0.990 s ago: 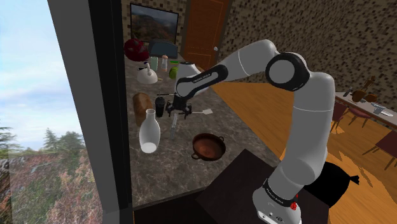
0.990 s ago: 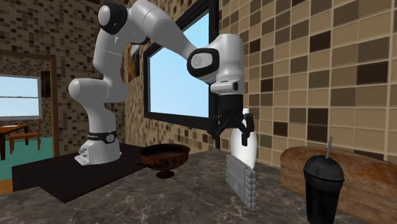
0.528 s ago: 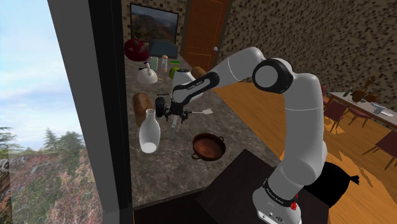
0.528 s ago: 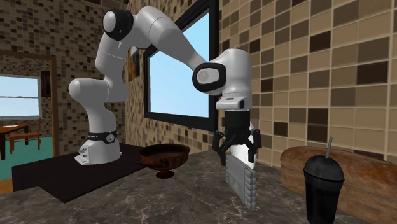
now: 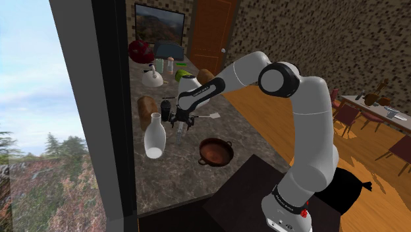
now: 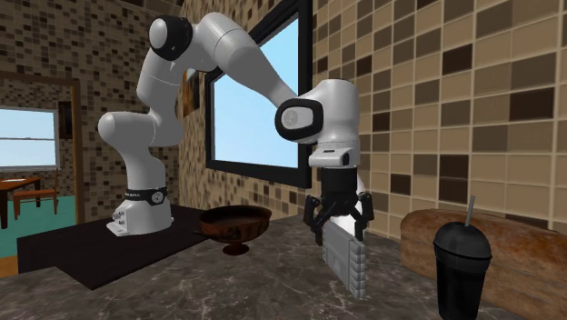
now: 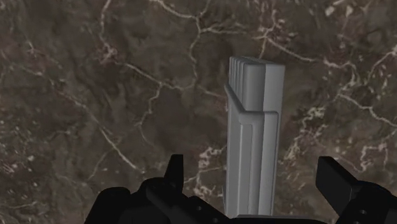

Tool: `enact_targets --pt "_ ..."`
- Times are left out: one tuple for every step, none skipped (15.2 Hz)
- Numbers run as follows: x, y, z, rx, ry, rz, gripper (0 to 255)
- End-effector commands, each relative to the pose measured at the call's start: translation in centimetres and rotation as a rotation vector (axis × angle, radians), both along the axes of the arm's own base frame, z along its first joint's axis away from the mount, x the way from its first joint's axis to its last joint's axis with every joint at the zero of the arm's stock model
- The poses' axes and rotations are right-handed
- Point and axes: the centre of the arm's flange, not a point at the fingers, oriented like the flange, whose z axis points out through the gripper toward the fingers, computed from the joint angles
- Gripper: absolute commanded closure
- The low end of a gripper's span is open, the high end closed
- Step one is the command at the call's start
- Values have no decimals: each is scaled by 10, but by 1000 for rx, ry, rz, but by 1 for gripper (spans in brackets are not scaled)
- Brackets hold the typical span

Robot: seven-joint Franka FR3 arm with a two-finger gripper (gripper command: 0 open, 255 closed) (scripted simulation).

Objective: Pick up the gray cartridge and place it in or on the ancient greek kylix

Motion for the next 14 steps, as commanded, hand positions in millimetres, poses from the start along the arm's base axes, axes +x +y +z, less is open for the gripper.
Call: enact_targets --pt "0 0 0 0 0 0 0" --pt "0 0 0 0 0 0 0" --pt "0 0 0 0 0 0 255" --pt "0 0 0 0 0 0 255" --pt "0 0 0 0 0 0 255" --pt "0 0 0 0 0 0 255" --pt "0 0 0 0 0 0 255" --pt "0 0 0 0 0 0 255" --pt "0 0 0 0 0 0 255" --pt "0 -1 0 0 0 0 255" --pt "1 -1 -1 0 0 0 255" --pt "0 0 0 0 0 0 255" --pt "0 0 5 0 0 0 255" --pt "0 0 10 0 0 0 255"
